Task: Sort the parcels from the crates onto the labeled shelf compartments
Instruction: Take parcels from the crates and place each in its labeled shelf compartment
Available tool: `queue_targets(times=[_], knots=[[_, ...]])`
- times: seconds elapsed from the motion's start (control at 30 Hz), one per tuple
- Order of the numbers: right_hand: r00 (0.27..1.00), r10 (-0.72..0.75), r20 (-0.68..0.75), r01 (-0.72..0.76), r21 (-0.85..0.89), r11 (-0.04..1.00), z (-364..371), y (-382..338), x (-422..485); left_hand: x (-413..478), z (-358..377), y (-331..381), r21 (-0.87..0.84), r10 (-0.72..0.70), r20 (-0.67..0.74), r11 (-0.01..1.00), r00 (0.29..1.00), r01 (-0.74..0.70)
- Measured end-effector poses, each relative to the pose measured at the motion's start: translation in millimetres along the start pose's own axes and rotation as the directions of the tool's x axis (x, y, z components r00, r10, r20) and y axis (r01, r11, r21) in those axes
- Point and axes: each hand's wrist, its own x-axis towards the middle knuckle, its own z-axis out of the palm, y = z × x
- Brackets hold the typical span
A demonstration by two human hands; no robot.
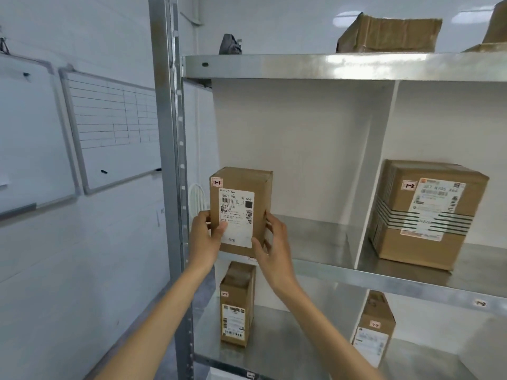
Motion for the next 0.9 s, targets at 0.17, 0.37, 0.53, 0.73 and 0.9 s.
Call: queue_targets(times=[0.17, 0.37, 0.53, 0.73, 0.9], knots=[[0.999, -0.03, -0.029, 0.03, 0.002, 1.0, 6, 14, 3, 6, 3, -9, 0.099, 0.078, -0.032, 0.992, 0.996, -0.074], [0.998, 0.045, -0.053, -0.045, 0.016, 0.999, 12, 22, 42, 38, 15, -18, 0.168, 0.005, 0.031, 0.986, 1.0, -0.01], [0.996, 0.08, -0.038, -0.081, -0.034, 0.996, 14, 37, 74, 69, 32, -20, 0.205, -0.045, 0.076, 0.978, 0.996, 0.028], [0.997, 0.076, -0.028, -0.077, -0.07, 0.995, 13, 49, 91, 80, 41, -23, 0.212, -0.061, 0.085, 0.976, 0.995, 0.042], [0.998, 0.068, -0.009, -0.069, -0.073, 0.995, 13, 48, 89, 80, 40, -16, 0.209, -0.093, 0.11, 0.976, 0.99, 0.068]])
